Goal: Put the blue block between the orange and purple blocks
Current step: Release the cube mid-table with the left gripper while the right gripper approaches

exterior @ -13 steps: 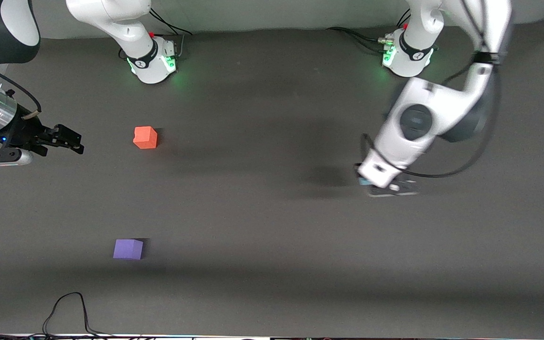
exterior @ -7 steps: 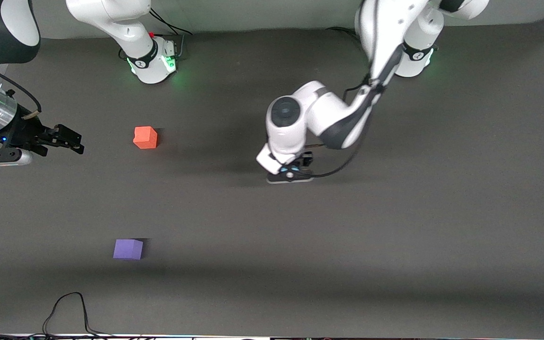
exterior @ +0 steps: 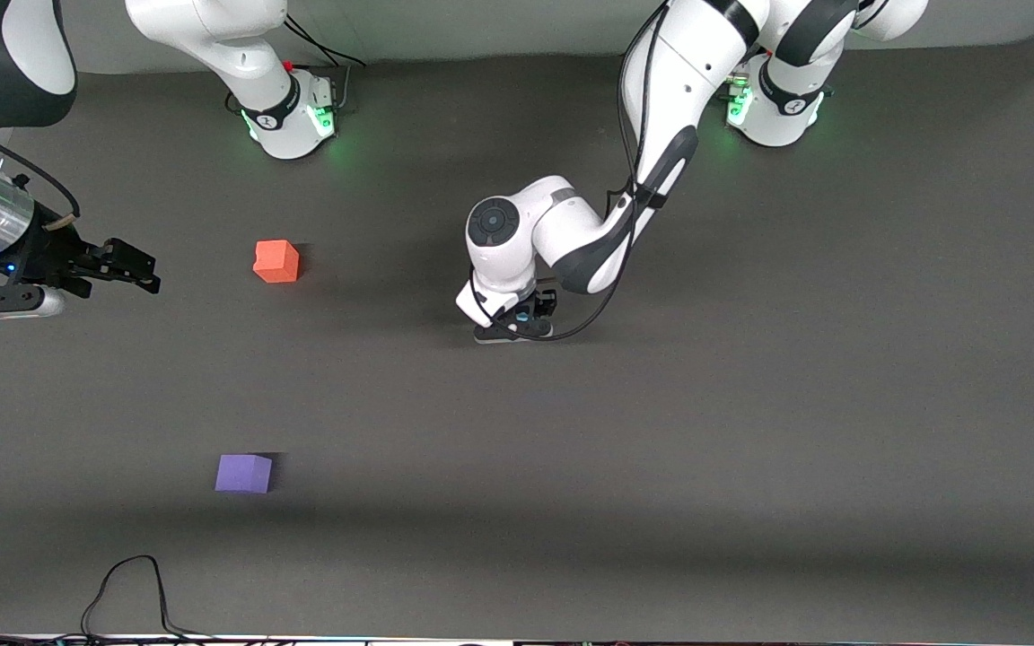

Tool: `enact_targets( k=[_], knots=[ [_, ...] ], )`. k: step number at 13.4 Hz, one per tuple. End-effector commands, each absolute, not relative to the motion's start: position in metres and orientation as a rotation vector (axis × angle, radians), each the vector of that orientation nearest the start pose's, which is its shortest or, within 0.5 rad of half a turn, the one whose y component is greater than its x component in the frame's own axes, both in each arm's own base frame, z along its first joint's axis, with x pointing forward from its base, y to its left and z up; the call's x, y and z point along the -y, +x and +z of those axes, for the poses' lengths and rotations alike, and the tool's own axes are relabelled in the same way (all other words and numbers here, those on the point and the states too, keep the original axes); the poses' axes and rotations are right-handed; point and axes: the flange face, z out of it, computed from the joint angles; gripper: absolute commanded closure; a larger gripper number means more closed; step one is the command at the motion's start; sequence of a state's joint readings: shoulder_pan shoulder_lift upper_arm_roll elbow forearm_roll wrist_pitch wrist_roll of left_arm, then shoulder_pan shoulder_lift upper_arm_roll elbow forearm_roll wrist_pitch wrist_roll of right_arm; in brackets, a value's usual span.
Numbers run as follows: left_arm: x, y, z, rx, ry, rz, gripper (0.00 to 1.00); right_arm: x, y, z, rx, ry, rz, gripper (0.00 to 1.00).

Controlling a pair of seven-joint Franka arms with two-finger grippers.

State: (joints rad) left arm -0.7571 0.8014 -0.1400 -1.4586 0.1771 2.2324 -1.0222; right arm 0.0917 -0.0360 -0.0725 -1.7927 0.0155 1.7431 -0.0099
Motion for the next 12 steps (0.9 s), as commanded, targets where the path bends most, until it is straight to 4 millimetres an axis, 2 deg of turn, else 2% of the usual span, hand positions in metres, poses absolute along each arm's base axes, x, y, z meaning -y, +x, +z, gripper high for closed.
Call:
enact_targets(
  k=[1, 2, 3, 6, 7, 9, 11, 12],
  knots=[
    [0.551, 0.473, 0.213, 0.084, -3.103, -0.082, 0.0, -0.008, 0.549, 0.553, 0.1, -3.134, 0.043, 0.0],
    [0.548, 0.479, 0.228, 0.082, -3.108, -0.097, 0.0, -0.008, 0.55, 0.553, 0.107, -3.132, 0.038, 0.0],
    [0.535, 0.496, 0.252, 0.109, -3.119, -0.122, 0.0, -0.009, 0.55, 0.554, 0.109, -3.132, 0.031, 0.0],
    [0.478, 0.532, 0.356, 0.163, -3.127, -0.045, 0.0, -0.016, 0.549, 0.551, 0.127, -3.142, 0.06, 0.0],
    [0.452, 0.543, 0.391, 0.161, -3.158, 0.0, 0.0, -0.019, 0.551, 0.552, 0.117, -3.125, 0.046, 0.0],
    [0.379, 0.572, 0.44, 0.143, -3.178, 0.107, 0.0, -0.041, 0.56, 0.54, 0.062, -2.966, 0.049, 0.0],
    [0.296, 0.598, 0.47, 0.135, -3.177, 0.17, 0.0, -0.097, 0.573, 0.514, 0.125, -2.923, 0.099, 0.0],
    [0.255, 0.608, 0.481, 0.114, -3.174, 0.204, 0.0, -0.125, 0.578, 0.505, 0.098, -2.927, 0.113, 0.0]
  ],
)
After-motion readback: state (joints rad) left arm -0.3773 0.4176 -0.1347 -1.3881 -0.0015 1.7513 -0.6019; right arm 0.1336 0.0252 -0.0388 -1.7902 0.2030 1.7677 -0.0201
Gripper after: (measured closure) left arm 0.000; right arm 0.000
